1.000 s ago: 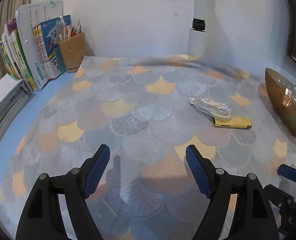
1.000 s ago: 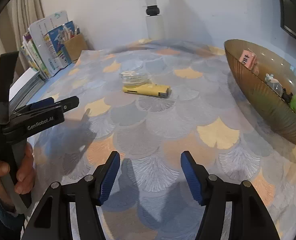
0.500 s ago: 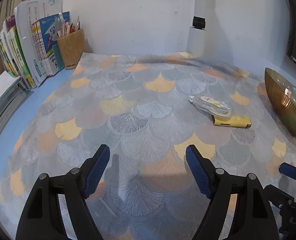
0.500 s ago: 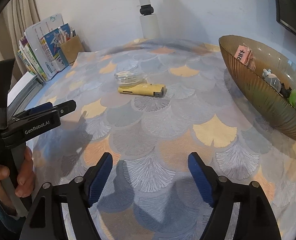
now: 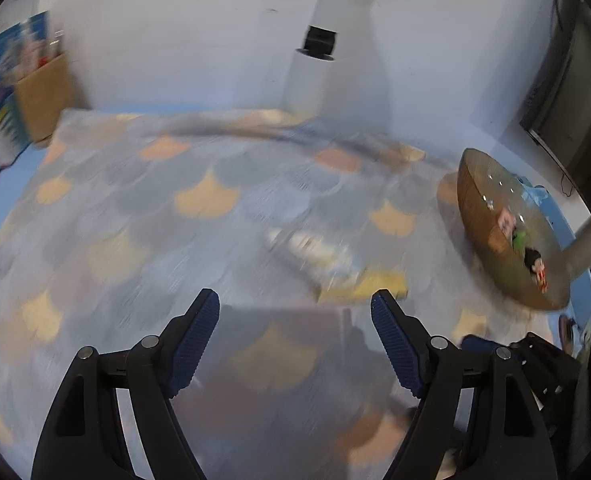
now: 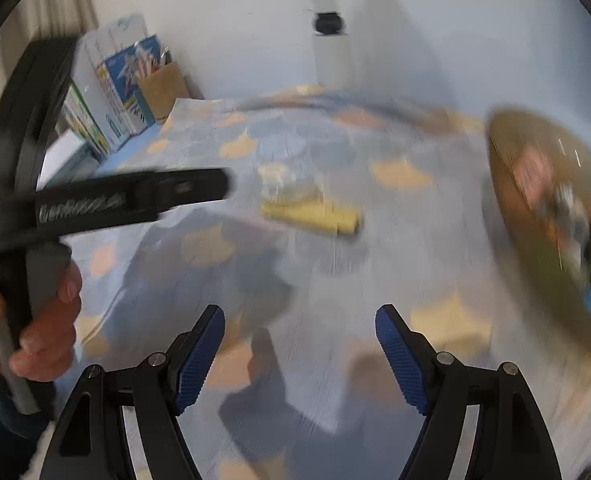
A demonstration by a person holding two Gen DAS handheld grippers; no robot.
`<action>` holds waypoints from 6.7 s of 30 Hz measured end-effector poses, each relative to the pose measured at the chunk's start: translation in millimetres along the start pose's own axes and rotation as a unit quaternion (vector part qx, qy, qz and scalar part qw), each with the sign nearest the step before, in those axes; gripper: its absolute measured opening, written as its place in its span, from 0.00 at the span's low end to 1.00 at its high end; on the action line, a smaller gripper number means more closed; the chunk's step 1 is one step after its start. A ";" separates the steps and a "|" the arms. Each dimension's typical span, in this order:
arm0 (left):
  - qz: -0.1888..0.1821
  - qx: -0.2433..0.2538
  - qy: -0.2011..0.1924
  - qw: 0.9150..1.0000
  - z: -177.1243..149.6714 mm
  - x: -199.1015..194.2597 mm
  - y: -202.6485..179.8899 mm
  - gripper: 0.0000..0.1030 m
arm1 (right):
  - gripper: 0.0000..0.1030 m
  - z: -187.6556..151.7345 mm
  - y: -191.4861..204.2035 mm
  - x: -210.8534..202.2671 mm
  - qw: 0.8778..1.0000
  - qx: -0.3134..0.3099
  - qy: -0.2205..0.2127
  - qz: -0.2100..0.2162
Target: Organize rigid objects
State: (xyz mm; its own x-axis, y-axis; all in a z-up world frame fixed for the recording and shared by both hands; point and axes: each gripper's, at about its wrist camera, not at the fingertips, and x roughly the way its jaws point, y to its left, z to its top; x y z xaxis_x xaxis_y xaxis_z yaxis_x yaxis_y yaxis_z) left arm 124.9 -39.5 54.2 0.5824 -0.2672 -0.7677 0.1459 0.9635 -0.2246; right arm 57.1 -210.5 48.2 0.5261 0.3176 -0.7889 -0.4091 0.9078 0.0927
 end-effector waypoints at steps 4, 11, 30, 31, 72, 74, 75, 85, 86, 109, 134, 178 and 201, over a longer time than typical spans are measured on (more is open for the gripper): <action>0.014 0.016 0.025 0.999 18.4 34.7 -20.7 0.75 | 0.74 20.6 -7.4 29.5 1.000 -0.019 0.004 -0.017; 0.019 0.016 0.044 0.999 23.9 70.6 -20.1 0.73 | 0.74 42.8 -19.6 56.3 1.000 -0.030 0.001 -0.006; -0.012 0.025 0.057 0.998 -6.9 29.3 44.8 0.73 | 0.30 47.3 28.2 65.9 0.992 -0.121 0.017 0.017; -0.011 0.022 0.055 0.998 -4.6 31.5 41.4 0.73 | 0.23 43.0 29.6 62.8 0.992 -0.124 0.018 0.017; 0.020 0.039 -0.021 0.999 -87.8 -25.2 5.7 0.45 | 0.23 -107.1 56.1 -51.4 0.995 -0.093 -0.014 -0.020; 0.026 0.045 -0.026 0.998 -86.5 -27.6 -1.4 0.45 | 0.22 -104.9 47.4 -64.7 0.995 -0.093 -0.024 -0.028; 0.025 0.047 -0.029 0.998 -85.4 -29.4 -5.3 0.45 | 0.22 -102.4 39.8 -72.7 0.995 -0.089 -0.031 -0.036; -0.025 0.123 -0.080 0.989 -24.8 -49.8 -109.0 0.45 | 0.22 -44.4 -78.7 -148.5 0.984 0.004 -0.094 -0.151; -0.032 0.130 -0.085 0.987 -14.7 -49.2 -122.8 0.45 | 0.22 -36.7 -92.1 -154.9 0.982 0.021 -0.100 -0.158; -0.086 0.168 -0.062 0.980 38.7 1.0 -224.7 0.76 | 0.43 13.1 -210.5 -133.0 0.972 0.179 -0.068 -0.140; 0.128 0.057 -0.134 0.981 -97.6 -70.4 -6.3 0.81 | 0.58 -33.4 29.7 -60.2 0.985 0.063 -0.123 -0.106; 0.115 0.035 -0.080 0.990 -104.4 -53.5 5.1 0.83 | 0.87 -48.1 24.2 -45.2 0.979 0.065 -0.127 -0.148; 0.115 0.035 -0.081 0.989 -103.8 -54.4 8.1 0.83 | 0.87 -46.6 26.0 -41.9 0.980 0.063 -0.118 -0.146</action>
State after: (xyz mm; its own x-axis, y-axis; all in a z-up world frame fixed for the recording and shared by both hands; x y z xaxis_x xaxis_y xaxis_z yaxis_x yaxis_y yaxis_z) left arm 11.5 -19.2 31.9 0.7265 -0.0403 -0.6860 0.0472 0.9988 -0.0087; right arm -10.3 -213.0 55.4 0.7715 0.0799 -0.6312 -0.1278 0.9913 -0.0307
